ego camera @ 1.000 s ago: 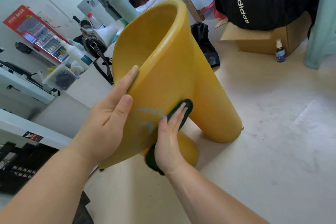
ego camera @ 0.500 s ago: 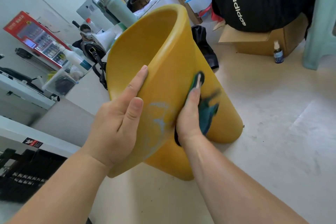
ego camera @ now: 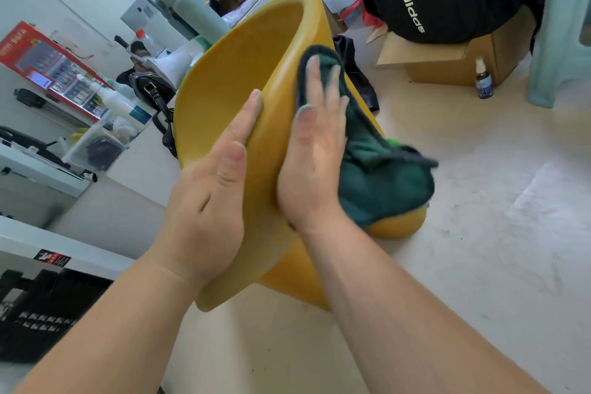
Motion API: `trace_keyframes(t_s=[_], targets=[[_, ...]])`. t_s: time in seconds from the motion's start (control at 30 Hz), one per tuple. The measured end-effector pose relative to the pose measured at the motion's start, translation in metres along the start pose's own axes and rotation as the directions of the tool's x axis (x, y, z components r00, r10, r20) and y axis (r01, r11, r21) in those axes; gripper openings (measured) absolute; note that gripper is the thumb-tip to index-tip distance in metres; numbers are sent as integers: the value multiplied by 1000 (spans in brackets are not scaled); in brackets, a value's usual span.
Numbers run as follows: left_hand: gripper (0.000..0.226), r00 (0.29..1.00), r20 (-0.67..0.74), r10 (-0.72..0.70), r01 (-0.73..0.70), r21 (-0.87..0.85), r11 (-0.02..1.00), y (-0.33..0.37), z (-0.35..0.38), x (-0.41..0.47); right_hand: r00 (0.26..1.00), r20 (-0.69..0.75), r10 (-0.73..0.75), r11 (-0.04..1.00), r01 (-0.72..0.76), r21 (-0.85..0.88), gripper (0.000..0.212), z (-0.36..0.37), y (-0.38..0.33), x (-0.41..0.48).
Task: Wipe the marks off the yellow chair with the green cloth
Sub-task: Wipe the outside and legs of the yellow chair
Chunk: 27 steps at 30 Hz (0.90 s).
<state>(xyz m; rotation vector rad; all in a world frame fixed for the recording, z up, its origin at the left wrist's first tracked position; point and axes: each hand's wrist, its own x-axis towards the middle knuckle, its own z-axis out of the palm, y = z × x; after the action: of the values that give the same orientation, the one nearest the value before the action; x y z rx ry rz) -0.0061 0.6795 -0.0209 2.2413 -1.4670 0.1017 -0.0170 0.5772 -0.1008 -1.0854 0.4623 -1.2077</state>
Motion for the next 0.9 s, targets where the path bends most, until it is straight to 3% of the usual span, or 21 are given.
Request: trace_keyframes(t_s=[0.03,0.1,0.17,0.2,0.37,0.47,0.53,0.63,0.7,0.73,0.83,0.9], targets=[[49,1000,4,-11,11,-19,1000,1,1,3,999,-17,28,999,-28,41,81,-2,15,8],[50,1000,6,-18,19,-48,999,4,2,7,976,-3,218,965,-215,151,71,-6,38,10],[50,999,14,-38,38,-62,997,5,2,9,903,62,426,881,-429,197,81,-7,53,-12],[50,999,17,-46,47,-74,996,6,2,9,890,92,446,876,-455,161,86,-5,56,-33],[51,996,42,-77,83,-173,981,5,2,7,930,263,257,966,-257,-32,82,14,0,-125],[51,992,80,-100,118,-279,953,4,-2,-4,973,213,88,996,-80,-47,70,9,-12,-84],[53,988,90,-122,145,-324,935,5,-1,-10,990,144,14,1000,-10,-29,75,-4,-5,-31],[55,984,101,-146,170,-298,939,4,1,-14,987,78,142,988,-147,53,65,-17,21,11],[53,986,89,-141,159,-258,953,0,-1,-15,962,108,251,963,-260,72,74,-16,36,-10],[53,989,79,-127,143,-236,961,-2,-1,-15,950,137,279,955,-290,61,77,-15,40,-32],[55,991,83,-109,123,-191,974,-7,-2,-16,888,293,356,917,-392,76,58,-6,31,-111],[56,989,75,-126,136,-156,978,-13,-3,-19,872,359,332,926,-374,51,61,-1,18,-146]])
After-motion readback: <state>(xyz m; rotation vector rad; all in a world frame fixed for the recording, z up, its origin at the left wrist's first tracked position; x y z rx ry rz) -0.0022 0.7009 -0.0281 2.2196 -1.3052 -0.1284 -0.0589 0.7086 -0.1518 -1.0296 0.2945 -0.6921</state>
